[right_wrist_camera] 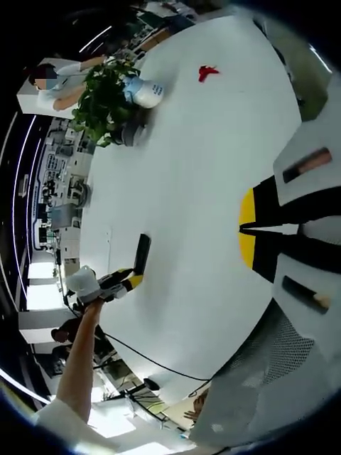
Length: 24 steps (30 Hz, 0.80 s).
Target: Press the specified remote control buttons in sequence, fully releasing each button before pressing the next.
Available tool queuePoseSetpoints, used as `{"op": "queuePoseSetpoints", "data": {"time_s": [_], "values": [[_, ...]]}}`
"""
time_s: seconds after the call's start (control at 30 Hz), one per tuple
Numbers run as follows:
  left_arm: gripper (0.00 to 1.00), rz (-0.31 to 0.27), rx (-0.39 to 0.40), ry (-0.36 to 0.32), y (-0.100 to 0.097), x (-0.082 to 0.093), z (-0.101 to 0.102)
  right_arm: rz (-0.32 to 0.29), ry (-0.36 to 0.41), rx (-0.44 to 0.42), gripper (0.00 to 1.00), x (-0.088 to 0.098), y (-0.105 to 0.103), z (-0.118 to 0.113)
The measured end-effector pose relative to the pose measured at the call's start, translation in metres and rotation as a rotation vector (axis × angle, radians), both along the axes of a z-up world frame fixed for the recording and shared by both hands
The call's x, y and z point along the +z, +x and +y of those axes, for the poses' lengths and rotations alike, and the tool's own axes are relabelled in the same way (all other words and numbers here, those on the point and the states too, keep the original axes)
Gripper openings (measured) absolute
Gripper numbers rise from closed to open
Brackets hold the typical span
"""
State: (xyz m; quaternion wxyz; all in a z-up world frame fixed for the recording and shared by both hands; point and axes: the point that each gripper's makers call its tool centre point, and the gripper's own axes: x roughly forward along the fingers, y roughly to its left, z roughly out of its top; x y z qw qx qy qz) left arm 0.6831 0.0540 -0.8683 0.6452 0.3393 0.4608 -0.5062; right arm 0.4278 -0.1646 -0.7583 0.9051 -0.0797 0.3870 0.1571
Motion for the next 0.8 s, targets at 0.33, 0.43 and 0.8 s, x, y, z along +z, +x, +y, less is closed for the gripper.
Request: {"op": "queuePoseSetpoints", "data": {"time_s": [0.33,0.43,0.8], "values": [[0.27,0.011,0.025,0.005,0.0040,-0.0053,-0.0049,0.003,-0.007,0.007,0.00,-0.0010,0.0001,0.0008],[0.26,0.005,0.026,0.007,0.0032,-0.0072,-0.0060,0.001,-0.008,-0.002,0.00,-0.0008,0.0007,-0.0009],[0.25,-0.029,-0.038,0.032,0.0037,-0.0095,-0.0051,-0.005,-0.010,0.001,0.00,-0.0001,0.0008,-0.0002]]}}
